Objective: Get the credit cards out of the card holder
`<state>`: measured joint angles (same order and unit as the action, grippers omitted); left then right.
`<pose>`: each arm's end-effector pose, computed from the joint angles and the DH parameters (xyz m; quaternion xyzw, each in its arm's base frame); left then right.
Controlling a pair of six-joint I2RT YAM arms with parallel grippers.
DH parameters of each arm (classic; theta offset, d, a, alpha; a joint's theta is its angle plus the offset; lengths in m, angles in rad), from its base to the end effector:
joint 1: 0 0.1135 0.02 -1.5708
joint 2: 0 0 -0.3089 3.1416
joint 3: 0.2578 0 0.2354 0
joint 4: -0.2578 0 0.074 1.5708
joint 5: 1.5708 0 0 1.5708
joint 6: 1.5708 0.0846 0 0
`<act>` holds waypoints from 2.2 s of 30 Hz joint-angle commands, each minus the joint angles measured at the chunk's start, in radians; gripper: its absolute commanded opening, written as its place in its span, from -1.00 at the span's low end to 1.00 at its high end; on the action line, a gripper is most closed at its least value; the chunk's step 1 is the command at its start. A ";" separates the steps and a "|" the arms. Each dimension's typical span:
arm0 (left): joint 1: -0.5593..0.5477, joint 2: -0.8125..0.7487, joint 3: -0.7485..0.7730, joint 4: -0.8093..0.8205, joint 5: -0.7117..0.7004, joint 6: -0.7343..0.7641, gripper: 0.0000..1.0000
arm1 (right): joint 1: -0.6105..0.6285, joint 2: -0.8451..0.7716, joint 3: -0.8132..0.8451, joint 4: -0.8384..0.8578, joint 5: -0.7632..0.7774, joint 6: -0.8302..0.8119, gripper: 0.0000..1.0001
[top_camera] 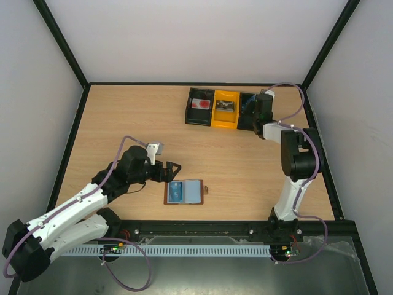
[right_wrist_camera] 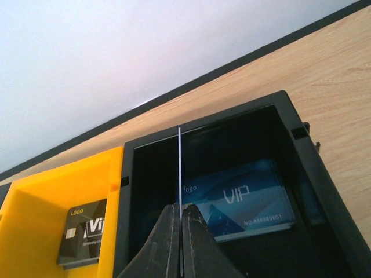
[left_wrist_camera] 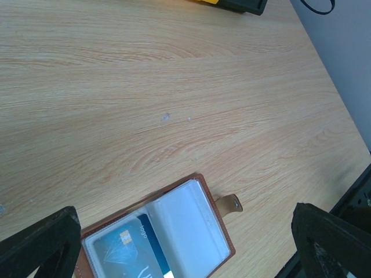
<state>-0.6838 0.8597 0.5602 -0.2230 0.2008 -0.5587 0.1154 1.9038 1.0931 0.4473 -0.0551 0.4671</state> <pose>0.1363 -0.1328 0.2594 0.1039 0.8566 -0.3604 0.3544 0.4658 0.0587 0.2255 0.1286 0.8130 0.1847 0.5371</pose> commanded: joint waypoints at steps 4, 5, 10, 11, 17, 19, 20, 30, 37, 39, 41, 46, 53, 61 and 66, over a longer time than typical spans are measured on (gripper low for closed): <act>0.013 -0.008 0.046 -0.036 0.003 0.028 1.00 | -0.004 0.067 0.056 0.054 0.014 -0.030 -0.96; 0.014 -0.009 0.044 -0.030 0.006 0.028 1.00 | -0.005 0.075 0.063 0.055 0.015 -0.031 -0.96; 0.021 -0.005 0.042 -0.024 0.015 0.028 1.00 | -0.016 0.121 0.101 0.027 -0.004 -0.035 -0.96; 0.021 -0.004 0.042 -0.027 0.016 0.028 1.00 | -0.016 0.126 0.100 0.029 -0.005 -0.037 -0.94; 0.021 -0.026 0.045 -0.034 0.034 0.033 1.00 | -0.021 0.158 0.143 -0.024 0.025 -0.017 -0.79; 0.021 -0.029 0.050 -0.046 0.013 0.034 1.00 | -0.021 0.167 0.170 -0.062 0.034 -0.013 -0.75; 0.022 -0.030 0.055 -0.053 0.005 0.035 1.00 | -0.021 0.169 0.175 -0.067 0.034 -0.013 -0.71; 0.023 -0.027 0.082 -0.100 0.010 -0.002 1.00 | -0.020 0.161 0.238 -0.173 0.085 0.003 -0.19; 0.023 -0.075 0.052 -0.071 0.018 -0.102 1.00 | -0.021 0.085 0.247 -0.259 0.115 0.030 0.13; 0.023 -0.082 0.044 -0.062 0.024 -0.119 1.00 | -0.020 0.057 0.259 -0.309 0.132 0.037 0.17; 0.023 -0.085 0.024 -0.052 0.032 -0.131 1.00 | -0.020 0.017 0.264 -0.362 0.120 0.062 0.18; 0.023 -0.083 -0.049 0.008 0.089 -0.191 0.97 | -0.019 -0.139 0.132 -0.399 -0.010 0.161 0.12; 0.019 -0.077 -0.124 0.086 0.131 -0.265 0.87 | -0.006 -0.419 -0.138 -0.411 -0.114 0.234 0.06; 0.017 0.024 -0.180 0.160 0.161 -0.266 0.70 | 0.110 -0.707 -0.381 -0.462 -0.150 0.266 0.00; 0.015 0.068 -0.223 0.234 0.139 -0.279 0.55 | 0.244 -0.827 -0.517 -0.458 -0.155 0.359 -0.01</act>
<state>-0.6674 0.8974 0.3622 -0.0689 0.3386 -0.8219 0.2779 1.1500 0.6621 0.0158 -0.1928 0.7444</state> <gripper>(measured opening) 0.793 0.499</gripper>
